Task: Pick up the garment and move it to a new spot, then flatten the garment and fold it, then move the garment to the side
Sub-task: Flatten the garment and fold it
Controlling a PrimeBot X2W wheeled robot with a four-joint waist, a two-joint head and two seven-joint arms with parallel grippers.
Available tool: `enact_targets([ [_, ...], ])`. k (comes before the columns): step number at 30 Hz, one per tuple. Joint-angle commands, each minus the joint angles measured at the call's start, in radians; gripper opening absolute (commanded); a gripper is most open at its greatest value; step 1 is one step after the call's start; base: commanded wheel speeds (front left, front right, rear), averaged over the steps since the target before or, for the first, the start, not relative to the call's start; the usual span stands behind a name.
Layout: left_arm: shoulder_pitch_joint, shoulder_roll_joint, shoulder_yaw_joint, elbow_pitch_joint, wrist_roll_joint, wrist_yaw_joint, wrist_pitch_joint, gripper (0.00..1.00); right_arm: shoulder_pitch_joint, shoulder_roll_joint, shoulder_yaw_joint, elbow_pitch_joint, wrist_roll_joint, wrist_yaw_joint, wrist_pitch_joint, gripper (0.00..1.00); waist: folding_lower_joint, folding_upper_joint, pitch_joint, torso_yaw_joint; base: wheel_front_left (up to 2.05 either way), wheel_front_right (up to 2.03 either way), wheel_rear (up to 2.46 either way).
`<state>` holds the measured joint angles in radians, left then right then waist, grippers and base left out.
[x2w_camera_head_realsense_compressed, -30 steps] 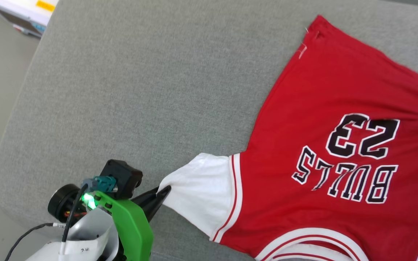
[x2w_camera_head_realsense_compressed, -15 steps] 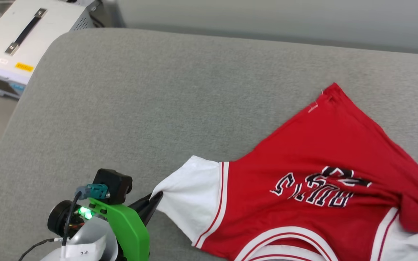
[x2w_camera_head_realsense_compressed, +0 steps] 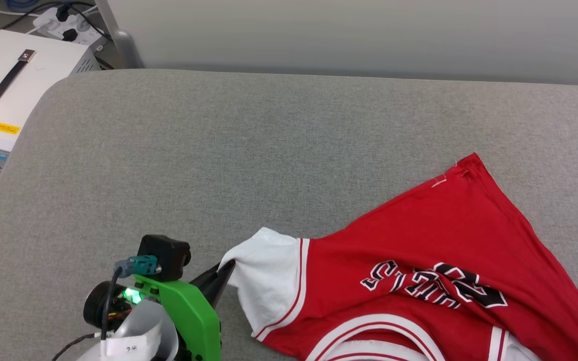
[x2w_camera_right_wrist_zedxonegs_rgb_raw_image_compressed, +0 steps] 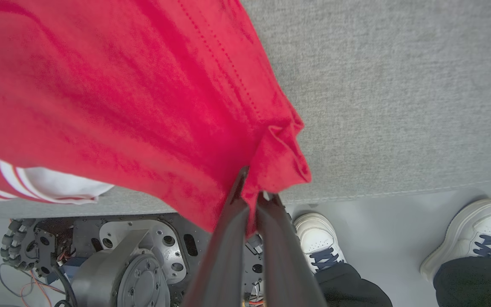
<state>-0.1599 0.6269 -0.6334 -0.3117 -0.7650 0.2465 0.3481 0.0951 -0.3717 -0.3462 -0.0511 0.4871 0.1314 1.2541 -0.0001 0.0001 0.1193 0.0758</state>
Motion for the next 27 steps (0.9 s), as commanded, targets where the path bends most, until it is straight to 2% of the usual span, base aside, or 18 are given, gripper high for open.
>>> enact_targets([
  [1, -0.004, -0.004, 0.001, 0.004, 0.015, -0.001, -0.008, 0.00, 0.000, 0.008, -0.006, -0.012, -0.003, -0.001, -0.003, 0.57, 0.0001, -0.0001, 0.001, 0.001, 0.00, 0.00, 0.00],
  [2, -0.006, -0.004, 0.000, 0.004, 0.017, -0.003, -0.007, 0.00, -0.006, 0.012, -0.010, -0.015, -0.003, -0.001, -0.003, 1.00, 0.0001, -0.0001, 0.002, 0.001, 0.00, 0.00, 0.00],
  [10, -0.024, 0.007, -0.006, -0.029, 0.027, -0.008, 0.006, 0.00, -0.112, -0.016, 0.019, -0.121, 0.053, -0.001, 0.002, 1.00, 0.0001, -0.0001, 0.031, 0.031, 0.00, 0.00, 0.00],
  [16, -0.049, 0.013, -0.014, -0.079, 0.043, -0.010, 0.021, 0.00, -0.279, -0.017, 0.050, -0.189, 0.064, -0.001, 0.051, 1.00, 0.0001, -0.0001, 0.096, 0.071, 0.00, 0.00, 0.00],
  [21, -0.076, 0.006, -0.022, -0.113, 0.061, -0.013, 0.027, 0.00, -0.418, -0.033, 0.104, -0.159, 0.024, -0.001, 0.079, 1.00, 0.0001, -0.0001, 0.167, 0.120, 0.00, 0.00, 0.00],
  [27, -0.109, -0.020, -0.043, -0.131, 0.074, -0.029, 0.026, 0.00, -0.565, -0.059, 0.136, -0.047, -0.024, -0.001, 0.088, 1.00, 0.0001, -0.0001, 0.242, 0.180, 0.00, 0.00, 0.00],
])
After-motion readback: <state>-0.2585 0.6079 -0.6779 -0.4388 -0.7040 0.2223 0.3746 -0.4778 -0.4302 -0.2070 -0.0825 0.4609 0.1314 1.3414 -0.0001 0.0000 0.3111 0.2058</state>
